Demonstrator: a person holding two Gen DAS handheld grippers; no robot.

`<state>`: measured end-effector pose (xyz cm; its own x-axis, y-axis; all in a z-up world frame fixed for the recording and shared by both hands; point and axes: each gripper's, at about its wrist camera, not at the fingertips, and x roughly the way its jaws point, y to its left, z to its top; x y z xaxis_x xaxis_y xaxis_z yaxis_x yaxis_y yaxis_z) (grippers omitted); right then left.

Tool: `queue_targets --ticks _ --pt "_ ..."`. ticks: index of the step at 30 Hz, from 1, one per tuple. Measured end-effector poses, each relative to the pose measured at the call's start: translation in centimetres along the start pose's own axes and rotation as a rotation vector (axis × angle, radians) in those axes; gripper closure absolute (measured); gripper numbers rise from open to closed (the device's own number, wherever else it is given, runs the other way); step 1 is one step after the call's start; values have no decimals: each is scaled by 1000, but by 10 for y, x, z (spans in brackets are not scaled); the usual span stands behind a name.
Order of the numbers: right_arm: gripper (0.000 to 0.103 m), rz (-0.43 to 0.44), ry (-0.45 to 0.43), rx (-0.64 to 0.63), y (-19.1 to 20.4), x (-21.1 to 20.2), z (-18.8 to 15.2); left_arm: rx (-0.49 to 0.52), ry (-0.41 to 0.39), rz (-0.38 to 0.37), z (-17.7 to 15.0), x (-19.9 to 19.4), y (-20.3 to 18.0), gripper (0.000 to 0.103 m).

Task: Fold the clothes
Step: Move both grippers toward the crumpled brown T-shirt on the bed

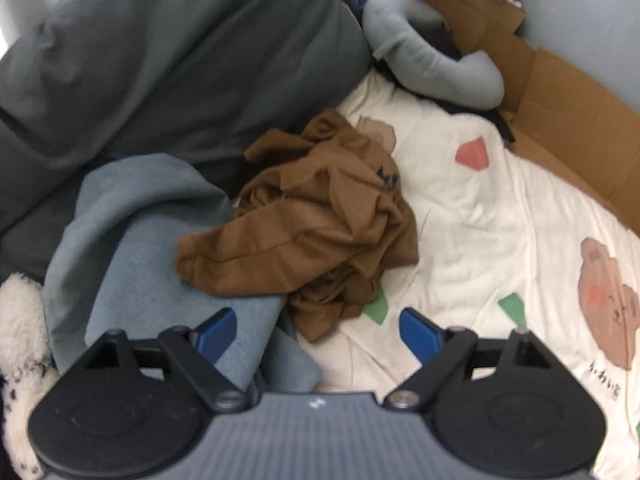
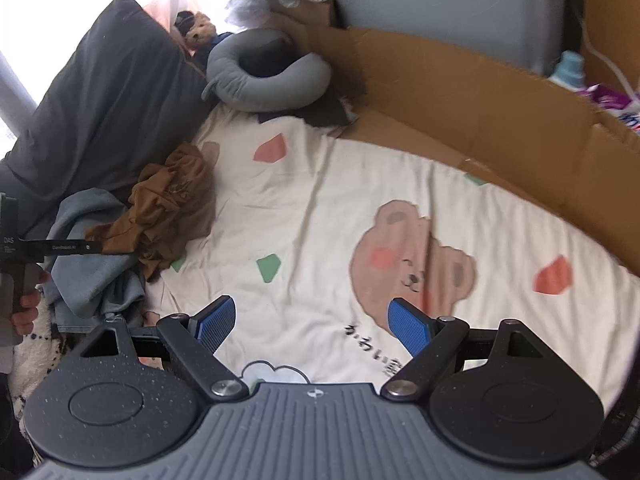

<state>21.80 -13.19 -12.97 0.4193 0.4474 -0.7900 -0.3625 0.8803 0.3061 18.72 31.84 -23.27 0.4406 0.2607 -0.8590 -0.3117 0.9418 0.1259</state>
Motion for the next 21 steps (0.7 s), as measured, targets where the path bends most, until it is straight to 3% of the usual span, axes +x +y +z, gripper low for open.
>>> queue_targets --ticks 15,21 --pt "15 40 47 -76 30 97 -2 23 -76 -18 -6 78 -3 13" --pt "15 46 166 -120 37 131 -17 -24 -69 -18 -6 110 -1 20"
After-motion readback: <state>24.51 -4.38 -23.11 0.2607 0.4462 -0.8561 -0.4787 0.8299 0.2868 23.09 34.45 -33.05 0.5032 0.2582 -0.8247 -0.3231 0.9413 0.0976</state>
